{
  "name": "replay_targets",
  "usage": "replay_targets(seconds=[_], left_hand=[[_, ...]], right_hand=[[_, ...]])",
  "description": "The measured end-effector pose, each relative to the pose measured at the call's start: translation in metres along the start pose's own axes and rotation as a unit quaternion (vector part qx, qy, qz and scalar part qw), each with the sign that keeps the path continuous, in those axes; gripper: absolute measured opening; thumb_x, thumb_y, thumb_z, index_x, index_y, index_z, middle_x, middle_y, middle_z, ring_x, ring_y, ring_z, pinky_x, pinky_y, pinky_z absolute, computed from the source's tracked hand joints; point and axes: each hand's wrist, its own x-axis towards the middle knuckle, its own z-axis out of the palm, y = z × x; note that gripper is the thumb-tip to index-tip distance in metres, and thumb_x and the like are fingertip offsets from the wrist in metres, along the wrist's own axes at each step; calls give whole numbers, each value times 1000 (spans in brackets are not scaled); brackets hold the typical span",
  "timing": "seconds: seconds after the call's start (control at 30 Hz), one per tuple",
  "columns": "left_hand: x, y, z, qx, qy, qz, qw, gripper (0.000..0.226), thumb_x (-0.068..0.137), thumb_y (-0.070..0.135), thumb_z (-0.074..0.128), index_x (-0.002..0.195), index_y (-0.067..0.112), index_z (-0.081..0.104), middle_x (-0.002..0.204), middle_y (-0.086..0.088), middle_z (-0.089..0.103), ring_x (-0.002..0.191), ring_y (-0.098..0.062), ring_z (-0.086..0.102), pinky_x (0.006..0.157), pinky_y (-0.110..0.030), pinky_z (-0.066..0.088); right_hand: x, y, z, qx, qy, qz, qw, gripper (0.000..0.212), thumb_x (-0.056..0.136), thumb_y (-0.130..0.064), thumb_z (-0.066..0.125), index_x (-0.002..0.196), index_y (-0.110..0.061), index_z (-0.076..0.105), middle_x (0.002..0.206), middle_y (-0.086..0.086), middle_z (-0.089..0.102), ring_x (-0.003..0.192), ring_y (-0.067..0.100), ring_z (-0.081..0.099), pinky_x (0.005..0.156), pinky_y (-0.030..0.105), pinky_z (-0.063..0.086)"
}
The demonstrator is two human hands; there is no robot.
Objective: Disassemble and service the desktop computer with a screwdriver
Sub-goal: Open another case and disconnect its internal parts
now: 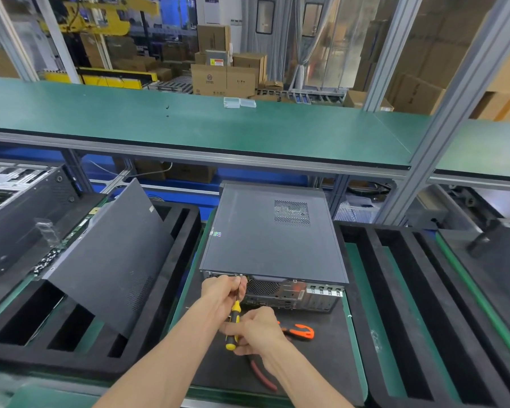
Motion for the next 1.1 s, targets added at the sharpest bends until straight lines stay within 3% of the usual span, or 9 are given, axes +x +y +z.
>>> replay_targets(seconds=[0.1, 0.23, 0.47, 0.63, 0.7, 0.77, 0.87, 0.97, 1.1], left_hand=[[-1, 0, 3, 3, 9, -2, 1000, 17, 90, -24, 44, 89, -16, 59, 77, -25, 62, 41, -17, 56, 38, -20, 43], [-3, 1, 4, -3, 7, -8, 1000, 19, 90, -24, 43, 90, -14, 58, 78, -25, 60, 42, -16, 54, 38, -19, 42], [-6, 2, 4, -9, 9, -11, 1000, 19, 90, -24, 43, 83, -15, 58, 77, -26, 62, 52, -21, 54, 39, -20, 43], [-10, 5, 4, -7, 5, -21, 1000, 19, 91, -23, 43, 86, -14, 59, 79, -26, 61, 56, -21, 54, 39, -20, 43], [-11, 5, 4, -5, 1, -20, 1000, 22, 92, -23, 41, 82, -13, 58, 78, -25, 59, 57, -21, 52, 39, -19, 42], [-13, 5, 6, 0, 2, -11, 1000, 24, 91, -24, 40, 78, -12, 56, 76, -24, 58, 54, -21, 52, 38, -18, 42], [-13, 5, 6, -3, 6, -7, 1000, 19, 93, -22, 42, 84, -13, 56, 78, -26, 58, 42, -17, 54, 39, -19, 43], [-13, 4, 4, 1, 7, -3, 1000, 17, 93, -21, 45, 86, -12, 57, 78, -26, 60, 43, -17, 55, 40, -20, 43], [-11, 4, 4, 4, 1, -10, 1000, 18, 93, -21, 44, 91, -10, 58, 81, -24, 60, 51, -17, 57, 40, -19, 44]], right_hand=[[2, 1, -1, 15, -37, 6, 999, 26, 80, -17, 81, 96, -2, 68, 78, 10, 76, 69, 23, 74, 73, 38, 63], [2, -3, -2, 62, -80, 36, 994, 25, 91, 4, 56, 114, 7, 62, 94, 22, 76, 87, 35, 75, 77, 43, 63], [6, 1, -2, -19, -41, 4, 999, 32, 73, -19, 86, 95, 0, 71, 77, 11, 75, 66, 23, 71, 63, 31, 58], [5, 1, -4, 36, -100, 27, 994, 29, 92, -13, 62, 116, 2, 66, 95, 15, 77, 89, 30, 76, 83, 40, 61], [4, -1, -5, 54, -106, 27, 993, 26, 92, -5, 58, 115, 6, 65, 97, 19, 76, 90, 33, 75, 78, 40, 61], [4, -2, -4, 34, -80, 11, 996, 21, 86, -7, 71, 103, 5, 67, 87, 18, 76, 78, 31, 76, 69, 35, 61], [3, -1, -3, -8, -41, -5, 999, 37, 75, -19, 87, 97, 5, 70, 70, 11, 71, 60, 21, 69, 67, 34, 62], [3, 2, -5, 7, -77, 1, 997, 33, 83, -25, 81, 102, -1, 69, 81, 10, 75, 74, 23, 74, 73, 35, 61], [4, 2, -7, 57, -110, 11, 992, 24, 91, -7, 65, 112, 4, 65, 94, 16, 77, 89, 32, 76, 74, 37, 60]])
